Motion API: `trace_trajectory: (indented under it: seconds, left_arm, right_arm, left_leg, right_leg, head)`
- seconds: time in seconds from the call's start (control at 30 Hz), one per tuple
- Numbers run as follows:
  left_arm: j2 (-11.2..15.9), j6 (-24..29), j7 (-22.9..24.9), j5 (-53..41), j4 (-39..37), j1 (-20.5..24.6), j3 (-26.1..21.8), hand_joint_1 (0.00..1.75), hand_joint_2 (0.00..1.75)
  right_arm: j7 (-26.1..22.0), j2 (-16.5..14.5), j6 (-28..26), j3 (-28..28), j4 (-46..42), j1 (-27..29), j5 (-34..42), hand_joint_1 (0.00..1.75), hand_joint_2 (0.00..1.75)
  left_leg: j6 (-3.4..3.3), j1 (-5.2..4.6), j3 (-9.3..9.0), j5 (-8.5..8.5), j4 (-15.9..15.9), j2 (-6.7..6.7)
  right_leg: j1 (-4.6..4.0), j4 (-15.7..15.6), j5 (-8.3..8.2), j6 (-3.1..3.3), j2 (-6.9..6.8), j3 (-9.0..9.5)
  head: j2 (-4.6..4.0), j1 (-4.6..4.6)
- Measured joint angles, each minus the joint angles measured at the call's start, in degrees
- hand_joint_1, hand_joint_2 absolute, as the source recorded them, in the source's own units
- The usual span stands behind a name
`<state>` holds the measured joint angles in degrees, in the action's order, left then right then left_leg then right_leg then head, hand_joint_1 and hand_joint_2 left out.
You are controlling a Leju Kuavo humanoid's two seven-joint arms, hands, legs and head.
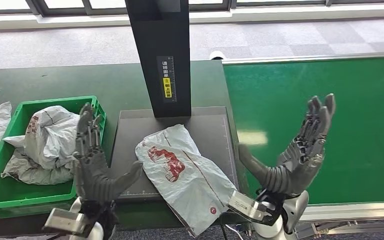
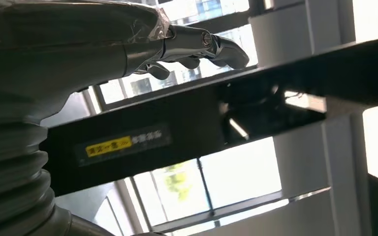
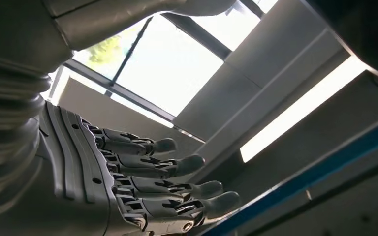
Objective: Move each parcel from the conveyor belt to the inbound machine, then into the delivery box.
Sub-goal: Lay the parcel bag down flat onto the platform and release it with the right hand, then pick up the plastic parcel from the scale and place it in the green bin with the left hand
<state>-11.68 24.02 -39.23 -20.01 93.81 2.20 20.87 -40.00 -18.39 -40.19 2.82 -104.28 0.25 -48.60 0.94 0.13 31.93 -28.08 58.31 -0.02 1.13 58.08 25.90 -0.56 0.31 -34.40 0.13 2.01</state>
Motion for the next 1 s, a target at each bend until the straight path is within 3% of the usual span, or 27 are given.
trace_trajectory:
  seconds: [0.2, 0.43, 1.0]
  left_arm:
    - [-3.01, -1.11, 0.95, -2.53, -11.13, 3.06, 0.0, 0.0, 1.75]
    - [-4.45, -0.74, 1.32, -3.89, -20.0, 5.1, 0.0, 0.0, 1.75]
    - [-4.97, 0.39, 3.88, -8.13, -27.39, 6.88, -0.02, 0.0, 1.75]
  right_arm:
    - [-0.02, 0.01, 0.02, -0.58, -5.9, 0.65, 0.77, 0.0, 1.75]
    - [-0.02, 0.01, 0.04, -0.77, -7.15, 0.72, 1.26, 0.0, 1.75]
    - [-0.02, 0.01, 0.04, -0.77, -7.15, 0.71, 1.33, 0.0, 1.75]
  left_leg:
    - [0.0, 0.01, -0.01, 0.01, 0.0, 0.0]
    - [0.02, 0.04, 0.01, 0.01, -0.01, -0.01]
    - [0.01, 0.06, 0.04, 0.02, -0.01, -0.04]
  right_leg:
    - [-0.03, 0.0, -0.02, 0.01, 0.0, 0.01]
    - [-0.09, 0.0, -0.02, 0.02, -0.01, 0.02]
    - [-0.08, 0.01, -0.02, 0.02, -0.01, 0.02]
  head:
    - [0.0, -0.01]
    - [0.0, -0.01]
    - [0.0, 0.0]
